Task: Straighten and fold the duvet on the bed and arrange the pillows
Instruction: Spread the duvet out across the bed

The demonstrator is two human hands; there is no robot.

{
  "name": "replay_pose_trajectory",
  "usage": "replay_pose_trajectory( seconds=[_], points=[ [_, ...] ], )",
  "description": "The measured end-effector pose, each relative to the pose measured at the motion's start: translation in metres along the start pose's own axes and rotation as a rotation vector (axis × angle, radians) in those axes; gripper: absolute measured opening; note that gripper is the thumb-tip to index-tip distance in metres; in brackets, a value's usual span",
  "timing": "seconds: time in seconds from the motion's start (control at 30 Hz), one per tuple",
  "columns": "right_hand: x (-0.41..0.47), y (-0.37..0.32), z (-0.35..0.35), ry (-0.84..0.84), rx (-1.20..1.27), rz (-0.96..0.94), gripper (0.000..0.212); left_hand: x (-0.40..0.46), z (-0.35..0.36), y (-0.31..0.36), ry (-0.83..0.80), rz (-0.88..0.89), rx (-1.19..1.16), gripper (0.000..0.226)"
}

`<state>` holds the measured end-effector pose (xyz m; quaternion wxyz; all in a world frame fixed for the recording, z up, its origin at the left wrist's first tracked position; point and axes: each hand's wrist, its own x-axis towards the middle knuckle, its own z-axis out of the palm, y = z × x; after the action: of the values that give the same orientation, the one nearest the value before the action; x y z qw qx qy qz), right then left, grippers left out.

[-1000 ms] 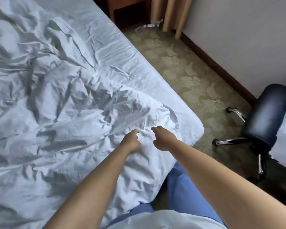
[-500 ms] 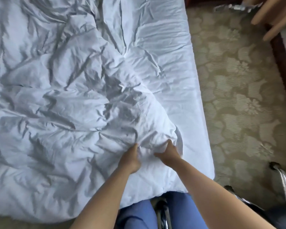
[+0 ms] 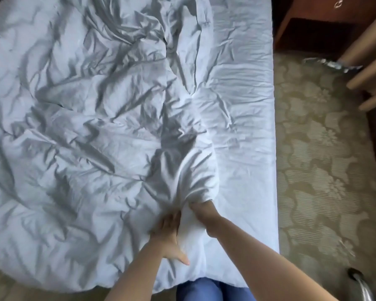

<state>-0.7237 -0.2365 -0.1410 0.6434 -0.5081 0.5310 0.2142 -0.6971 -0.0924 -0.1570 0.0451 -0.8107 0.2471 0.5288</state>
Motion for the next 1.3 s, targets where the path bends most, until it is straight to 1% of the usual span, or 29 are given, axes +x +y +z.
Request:
replay_pose_trajectory(
  seconds=[0.07, 0.1, 0.13, 0.17, 0.2, 0.23, 0.27, 0.3, 0.4, 0.47, 0.53, 0.6, 0.7, 0.83, 0.93, 1.0, 1.07, 1.2, 1.3],
  points=[
    [-0.008, -0.008, -0.002, -0.021, -0.046, -0.011, 0.038, -0.006, 0.002, 0.005, 0.061, -0.022, -0.045, 0.138],
    [-0.013, -0.012, -0.003, -0.028, -0.070, -0.020, 0.035, -0.010, 0.003, 0.007, 0.138, -0.021, -0.109, 0.129],
    [-0.017, -0.016, -0.004, -0.035, -0.088, -0.038, 0.031, -0.013, 0.003, 0.009, 0.232, -0.019, -0.184, 0.115],
    [-0.022, -0.020, -0.004, -0.043, -0.097, -0.055, 0.026, -0.018, 0.003, 0.009, 0.322, -0.026, -0.244, 0.093],
    [-0.027, -0.023, -0.005, -0.055, -0.101, -0.072, 0.022, -0.024, 0.001, 0.011, 0.404, -0.040, -0.260, 0.070],
    [-0.033, -0.027, -0.006, -0.069, -0.109, -0.086, 0.021, -0.033, -0.002, 0.014, 0.459, -0.069, -0.243, 0.053],
    [-0.040, -0.030, -0.007, -0.084, -0.119, -0.098, 0.023, -0.041, -0.006, 0.017, 0.487, -0.105, -0.214, 0.044],
    [-0.046, -0.032, -0.009, -0.101, -0.132, -0.111, 0.027, -0.050, -0.009, 0.021, 0.494, -0.144, -0.180, 0.040],
    [-0.063, -0.037, -0.017, -0.135, -0.186, -0.167, 0.035, -0.076, -0.023, 0.042, 0.495, -0.251, -0.075, 0.037],
    [-0.076, -0.038, -0.029, -0.196, -0.190, -0.188, 0.034, -0.098, -0.032, 0.059, 0.509, -0.323, 0.005, 0.038],
    [-0.091, -0.037, -0.046, -0.276, -0.176, -0.207, 0.022, -0.122, -0.035, 0.078, 0.541, -0.406, 0.059, 0.036],
    [-0.108, -0.036, -0.064, -0.314, -0.209, -0.245, 0.001, -0.148, -0.031, 0.103, 0.565, -0.480, 0.075, 0.033],
    [-0.130, -0.040, -0.085, -0.319, -0.305, -0.334, 0.013, -0.178, -0.019, 0.141, 0.604, -0.544, 0.017, 0.036],
    [-0.151, -0.049, -0.100, -0.291, -0.425, -0.436, 0.017, -0.198, -0.009, 0.171, 0.649, -0.562, -0.088, 0.035],
    [-0.154, -0.052, -0.107, -0.266, -0.513, -0.479, 0.013, -0.199, -0.007, 0.179, 0.684, -0.539, -0.144, 0.035],
    [-0.155, -0.048, -0.114, -0.252, -0.544, -0.467, 0.009, -0.199, -0.004, 0.181, 0.678, -0.513, -0.177, 0.034],
    [-0.156, -0.045, -0.124, -0.252, -0.512, -0.419, 0.011, -0.201, -0.004, 0.184, 0.676, -0.498, -0.186, 0.033],
    [-0.164, -0.045, -0.152, -0.330, -0.514, -0.386, 0.013, -0.207, 0.001, 0.203, 0.645, -0.532, -0.237, 0.031],
    [-0.170, -0.061, -0.174, -0.405, -0.543, -0.426, 0.015, -0.208, -0.003, 0.229, 0.669, -0.555, -0.304, 0.031]
  ],
)
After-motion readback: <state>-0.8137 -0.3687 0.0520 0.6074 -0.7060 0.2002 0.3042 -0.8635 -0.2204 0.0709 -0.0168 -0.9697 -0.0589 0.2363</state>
